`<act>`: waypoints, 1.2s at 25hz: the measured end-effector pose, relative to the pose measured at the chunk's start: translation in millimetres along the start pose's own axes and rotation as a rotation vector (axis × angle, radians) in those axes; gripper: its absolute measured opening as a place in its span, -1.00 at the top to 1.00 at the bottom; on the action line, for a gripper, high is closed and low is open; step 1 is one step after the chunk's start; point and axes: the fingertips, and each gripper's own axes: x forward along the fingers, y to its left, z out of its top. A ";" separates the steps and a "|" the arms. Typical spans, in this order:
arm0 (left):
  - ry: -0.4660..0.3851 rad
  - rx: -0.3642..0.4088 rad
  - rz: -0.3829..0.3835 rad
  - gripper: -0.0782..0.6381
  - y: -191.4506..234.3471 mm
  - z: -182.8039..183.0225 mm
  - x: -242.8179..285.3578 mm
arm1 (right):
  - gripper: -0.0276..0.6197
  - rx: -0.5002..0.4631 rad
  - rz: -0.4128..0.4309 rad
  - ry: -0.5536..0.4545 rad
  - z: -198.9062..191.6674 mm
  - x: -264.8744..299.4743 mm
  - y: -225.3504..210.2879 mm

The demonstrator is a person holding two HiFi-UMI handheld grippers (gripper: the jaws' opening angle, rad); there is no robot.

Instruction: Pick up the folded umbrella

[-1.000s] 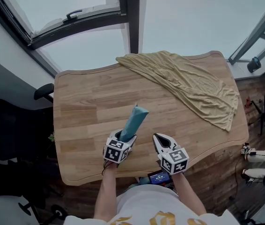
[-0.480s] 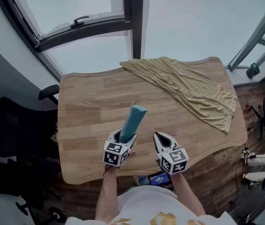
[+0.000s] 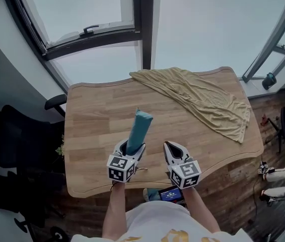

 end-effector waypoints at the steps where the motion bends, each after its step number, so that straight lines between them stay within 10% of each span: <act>1: -0.008 0.006 -0.006 0.06 -2.5 2.7 -3.1 | 0.89 0.003 -0.006 -0.014 4.5 -2.5 0.5; 30: -0.365 0.054 0.005 0.06 -34.4 77.6 -91.9 | 0.89 -0.169 -0.100 -0.141 50.7 -46.9 9.3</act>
